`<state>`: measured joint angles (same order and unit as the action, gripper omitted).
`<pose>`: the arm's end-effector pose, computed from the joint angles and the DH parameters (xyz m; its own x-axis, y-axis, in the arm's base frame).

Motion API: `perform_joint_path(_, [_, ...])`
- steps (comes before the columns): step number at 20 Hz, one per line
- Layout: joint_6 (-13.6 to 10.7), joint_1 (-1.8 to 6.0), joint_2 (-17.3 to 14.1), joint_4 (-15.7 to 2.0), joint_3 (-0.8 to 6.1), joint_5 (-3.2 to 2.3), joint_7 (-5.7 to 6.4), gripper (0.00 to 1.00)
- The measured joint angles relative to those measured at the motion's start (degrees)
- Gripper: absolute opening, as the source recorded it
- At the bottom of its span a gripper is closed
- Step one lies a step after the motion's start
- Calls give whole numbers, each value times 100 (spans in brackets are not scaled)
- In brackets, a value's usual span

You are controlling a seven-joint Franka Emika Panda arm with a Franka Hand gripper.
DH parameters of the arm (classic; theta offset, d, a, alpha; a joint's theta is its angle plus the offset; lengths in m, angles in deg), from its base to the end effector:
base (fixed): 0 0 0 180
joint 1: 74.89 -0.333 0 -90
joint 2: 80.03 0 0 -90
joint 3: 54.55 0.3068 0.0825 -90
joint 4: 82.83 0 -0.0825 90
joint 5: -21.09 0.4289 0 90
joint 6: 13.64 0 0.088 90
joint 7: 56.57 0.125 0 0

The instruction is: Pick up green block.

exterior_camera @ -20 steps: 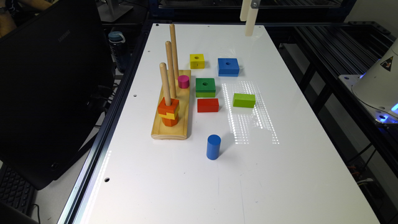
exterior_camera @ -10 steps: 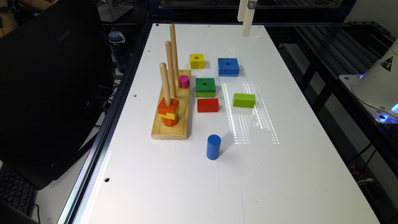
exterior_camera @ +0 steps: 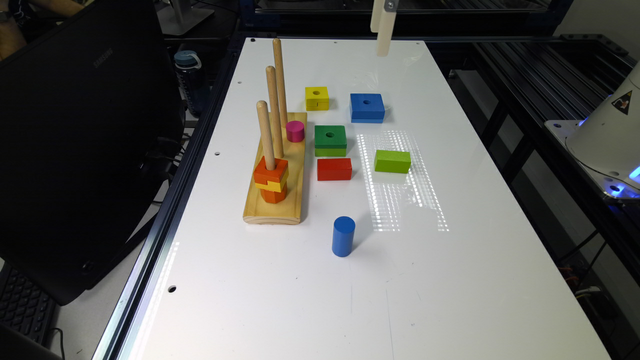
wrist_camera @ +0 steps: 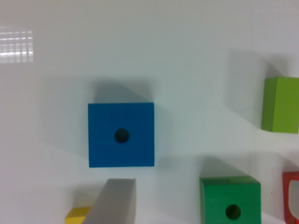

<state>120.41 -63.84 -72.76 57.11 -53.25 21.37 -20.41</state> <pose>0.4980 -0.0856 0.2949 0.6930 -0.7206 0.0190 -0.7205 -0.6933 -0.0148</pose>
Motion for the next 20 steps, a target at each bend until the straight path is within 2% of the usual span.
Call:
perform_joint_path(5, [0, 1, -168, -167, 62, 12, 14, 100])
perform_joint_path(11, [0, 0, -200, -211, 165, 23, 80, 100])
perform_joint_path(20, [0, 1, -201, -219, 187, 25, 87, 100])
